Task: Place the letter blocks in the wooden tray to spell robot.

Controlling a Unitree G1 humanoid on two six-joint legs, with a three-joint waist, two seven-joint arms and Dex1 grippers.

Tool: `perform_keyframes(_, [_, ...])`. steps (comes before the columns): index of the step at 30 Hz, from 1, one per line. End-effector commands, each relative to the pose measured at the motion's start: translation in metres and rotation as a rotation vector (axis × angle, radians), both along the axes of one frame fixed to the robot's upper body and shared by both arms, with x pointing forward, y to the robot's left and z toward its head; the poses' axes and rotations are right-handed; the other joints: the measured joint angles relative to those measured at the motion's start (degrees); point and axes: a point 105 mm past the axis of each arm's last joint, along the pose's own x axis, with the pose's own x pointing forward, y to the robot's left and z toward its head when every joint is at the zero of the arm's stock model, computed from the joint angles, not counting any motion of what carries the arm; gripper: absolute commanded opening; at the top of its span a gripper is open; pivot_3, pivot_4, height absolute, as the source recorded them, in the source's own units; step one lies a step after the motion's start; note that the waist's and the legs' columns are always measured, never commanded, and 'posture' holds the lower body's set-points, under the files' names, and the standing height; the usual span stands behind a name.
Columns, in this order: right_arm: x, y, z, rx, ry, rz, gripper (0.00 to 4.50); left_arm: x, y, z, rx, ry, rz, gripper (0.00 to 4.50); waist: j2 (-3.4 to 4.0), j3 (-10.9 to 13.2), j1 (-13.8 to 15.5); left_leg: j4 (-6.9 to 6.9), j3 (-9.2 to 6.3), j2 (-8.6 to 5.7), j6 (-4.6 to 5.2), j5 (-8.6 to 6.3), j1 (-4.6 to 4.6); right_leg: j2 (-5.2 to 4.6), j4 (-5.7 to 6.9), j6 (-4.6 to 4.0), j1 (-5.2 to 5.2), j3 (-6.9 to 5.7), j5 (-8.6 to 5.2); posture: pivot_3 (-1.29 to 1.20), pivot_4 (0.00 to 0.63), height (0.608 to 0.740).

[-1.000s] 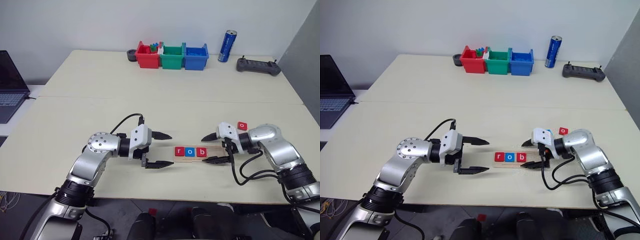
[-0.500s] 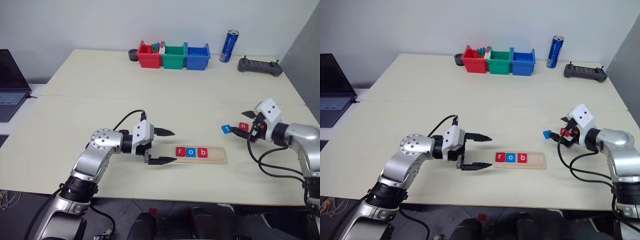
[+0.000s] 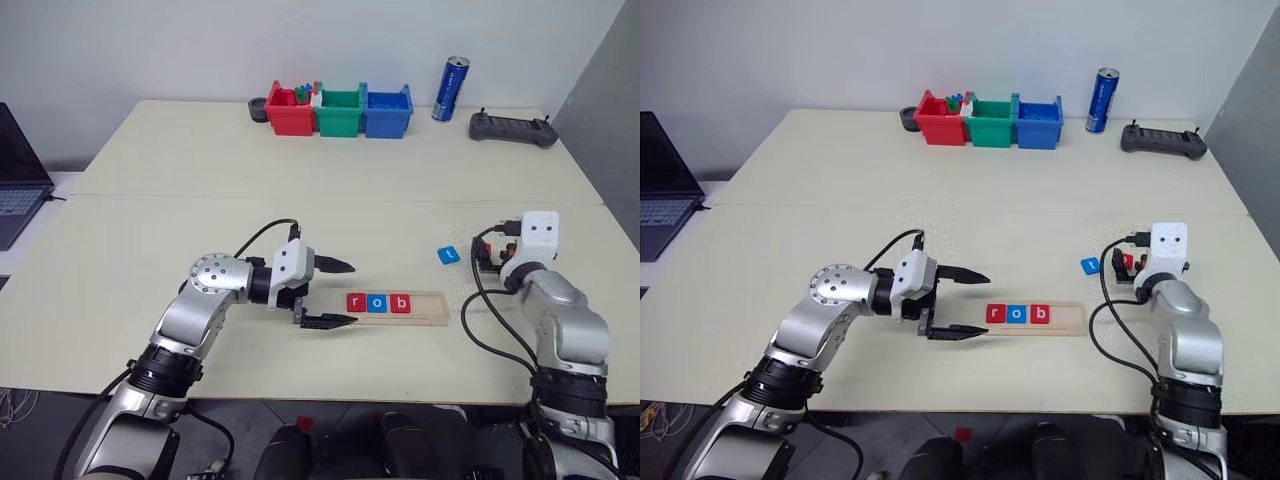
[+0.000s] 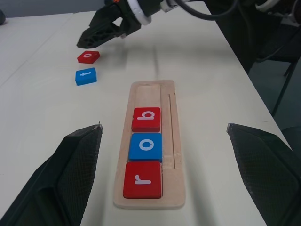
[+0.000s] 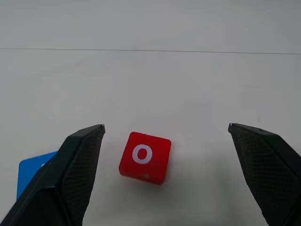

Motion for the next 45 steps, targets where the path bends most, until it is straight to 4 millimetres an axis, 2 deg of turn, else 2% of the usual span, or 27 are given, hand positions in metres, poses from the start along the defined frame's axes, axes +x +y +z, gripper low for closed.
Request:
perform_keyframes(1, [0.004,-0.009,0.007,0.000,-0.045,-0.068,4.48,-0.002,-0.001,0.008,-0.008,-0.036,-0.015,4.50,0.01,0.0,0.0,0.00,0.01,0.00,0.00,0.00,-0.02,0.00,0.01,0.00,-0.04,0.01,0.00,0.00,0.150,0.740])
perform_keyframes(5, [0.008,-0.006,-0.002,0.018,-0.027,-0.083,4.48,-0.005,0.001,0.008,-0.007,-0.034,-0.008,4.50,0.01,0.0,0.0,-0.03,0.08,0.00,0.00,0.00,-0.07,0.00,0.04,0.00,-0.14,0.07,0.00,0.00,0.150,0.740])
perform_keyframes(14, [0.014,0.015,-0.019,0.061,0.031,-0.048,4.48,-0.004,0.003,0.008,-0.005,-0.039,0.010,4.50,0.02,0.0,-0.3,-0.04,0.14,0.06,0.01,0.00,-0.05,0.07,0.08,-0.01,-0.19,0.14,0.01,0.00,0.150,0.740])
perform_keyframes(17, [0.014,0.014,-0.022,0.065,0.042,-0.057,3.91,-0.005,0.003,0.008,-0.004,-0.040,0.010,4.50,0.02,0.0,-0.3,-0.04,0.14,0.05,0.00,0.00,-0.06,0.07,0.08,-0.01,-0.19,0.15,0.01,0.00,0.150,0.740])
perform_keyframes(24, [0.011,0.004,-0.024,0.054,0.047,-0.083,1.45,-0.004,0.003,0.008,-0.006,-0.039,0.010,4.50,0.02,0.0,-0.2,-0.04,0.15,0.05,0.01,0.00,-0.06,0.06,0.07,-0.01,-0.19,0.15,0.01,0.00,0.150,0.740])
perform_keyframes(27, [0.011,0.003,-0.023,0.052,0.043,-0.081,1.45,-0.004,0.002,0.007,-0.007,-0.036,0.007,4.50,0.02,0.0,-0.2,-0.04,0.16,0.04,0.01,0.00,-0.06,0.06,0.07,-0.01,-0.18,0.16,0.01,0.00,0.150,0.740])
perform_keyframes(31, [0.004,0.001,-0.009,0.005,0.033,-0.018,1.45,-0.004,0.000,0.007,-0.010,-0.036,0.002,4.50,0.02,0.0,-0.1,-0.04,0.16,0.04,0.01,0.00,-0.07,0.06,0.07,-0.01,-0.19,0.16,0.01,0.00,0.150,0.740])
perform_keyframes(34, [-0.010,-0.006,0.004,-0.001,0.045,0.005,1.45,-0.003,-0.001,0.007,-0.011,-0.036,0.001,4.50,0.03,0.0,0.0,-0.04,0.15,0.03,0.01,0.00,-0.09,0.05,0.04,-0.01,-0.19,0.15,0.01,0.00,0.150,0.740])
perform_keyframes(37, [-0.028,0.001,0.014,0.019,0.074,0.049,1.45,-0.004,0.000,0.006,-0.012,-0.040,0.000,4.50,0.03,0.0,0.0,-0.05,0.12,0.05,0.01,0.00,-0.10,0.06,0.05,-0.01,-0.20,0.14,0.01,0.00,0.150,0.740])
perform_keyframes(40, [-0.049,0.008,0.012,0.046,0.138,0.064,1.45,-0.007,0.000,0.006,-0.014,-0.038,-0.002,4.50,0.06,0.0,-0.2,-0.05,0.10,0.09,0.01,-0.01,-0.08,0.11,0.07,-0.01,-0.20,0.14,0.01,0.00,0.150,0.740])
perform_keyframes(45, [-0.075,0.021,-0.009,0.094,0.256,0.061,1.45,-0.006,0.002,0.005,-0.009,-0.035,-0.001,4.50,0.06,0.0,0.0,-0.05,0.10,0.09,0.01,-0.01,-0.10,0.12,0.05,0.00,-0.19,0.14,0.00,0.00,0.150,0.740])
